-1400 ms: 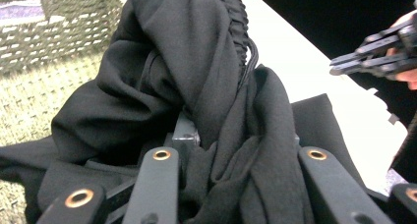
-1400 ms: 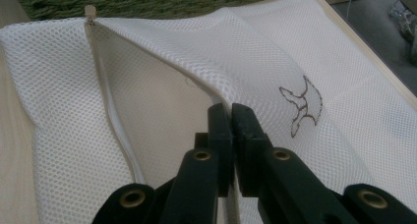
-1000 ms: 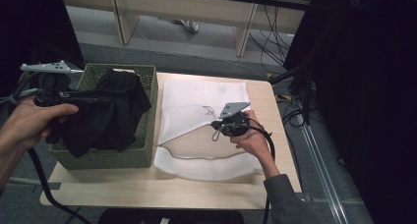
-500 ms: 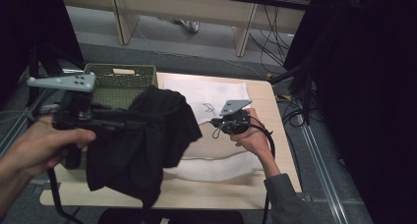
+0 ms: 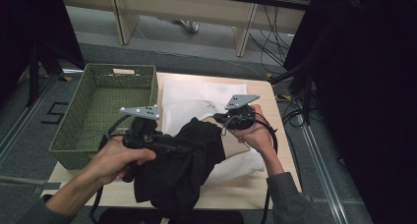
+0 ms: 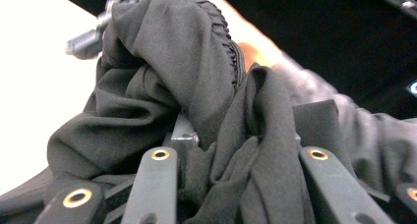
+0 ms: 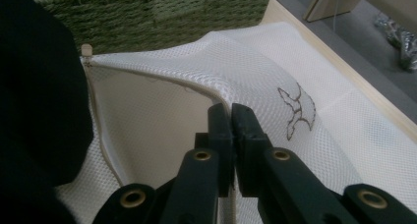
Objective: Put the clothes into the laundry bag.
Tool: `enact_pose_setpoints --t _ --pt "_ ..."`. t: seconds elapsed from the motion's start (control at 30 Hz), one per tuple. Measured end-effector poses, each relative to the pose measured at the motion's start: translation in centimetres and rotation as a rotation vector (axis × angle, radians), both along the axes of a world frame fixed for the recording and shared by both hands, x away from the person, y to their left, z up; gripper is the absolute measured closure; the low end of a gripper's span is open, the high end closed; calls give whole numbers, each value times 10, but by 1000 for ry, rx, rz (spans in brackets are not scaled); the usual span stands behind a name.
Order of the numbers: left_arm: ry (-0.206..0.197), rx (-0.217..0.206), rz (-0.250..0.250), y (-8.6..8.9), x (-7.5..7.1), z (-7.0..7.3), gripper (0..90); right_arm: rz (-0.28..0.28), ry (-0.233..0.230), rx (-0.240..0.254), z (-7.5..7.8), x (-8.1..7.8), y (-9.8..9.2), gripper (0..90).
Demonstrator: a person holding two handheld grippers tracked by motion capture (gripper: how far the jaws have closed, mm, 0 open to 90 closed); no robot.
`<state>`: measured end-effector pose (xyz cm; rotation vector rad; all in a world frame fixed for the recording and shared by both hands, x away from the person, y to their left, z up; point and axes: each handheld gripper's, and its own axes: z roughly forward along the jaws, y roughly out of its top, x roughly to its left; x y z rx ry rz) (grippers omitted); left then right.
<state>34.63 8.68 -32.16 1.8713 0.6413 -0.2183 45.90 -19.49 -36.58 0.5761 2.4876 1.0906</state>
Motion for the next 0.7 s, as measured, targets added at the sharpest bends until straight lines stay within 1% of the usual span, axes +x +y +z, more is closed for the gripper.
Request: enact_pose_setpoints --t 0.03,0.07,0.13,0.17,0.2,0.23,0.27,0.3,0.37,0.4,0.43,0.47,0.57,0.6,0.63,0.7 --pt "8 22 5 -5 4 -7 646 -5 -2 -4 0 -1 0 885" --pt "25 44 12 -11 10 -16 646 -15 4 -1 1 -2 1 884" --pt "43 55 22 -19 18 -27 645 -13 -4 -4 1 -3 2 885" --pt "53 61 37 -24 23 -33 645 -12 -8 -4 2 -3 2 885" --pt "64 56 44 -26 26 -36 644 -12 -11 -5 3 -3 2 885" --pt "82 49 49 -29 30 -39 643 7 -28 -10 3 -2 2 885" --pt "93 53 52 -33 35 -42 643 -8 -18 -5 4 -4 2 885" --pt "97 55 61 -36 38 -44 643 4 -31 -2 5 -4 2 885" --pt "108 68 69 -41 44 -48 642 2 -31 4 7 -4 2 885" --pt "109 73 78 -44 47 -51 643 -4 -38 2 7 -5 2 885" --pt "118 86 88 -47 49 -53 643 -2 -37 7 8 -5 2 885" --pt "118 88 90 -48 52 -55 642 8 -45 2 9 -5 2 886" --pt "107 111 145 -50 63 -63 639 9 -46 4 11 -7 3 886" --pt "109 119 161 -50 67 -66 638 13 -56 0 12 -7 3 886" --pt "117 126 173 -50 70 -70 637 11 -56 -1 12 -8 3 887" --pt "107 152 194 -53 73 -76 636 13 -54 6 12 -8 3 887"
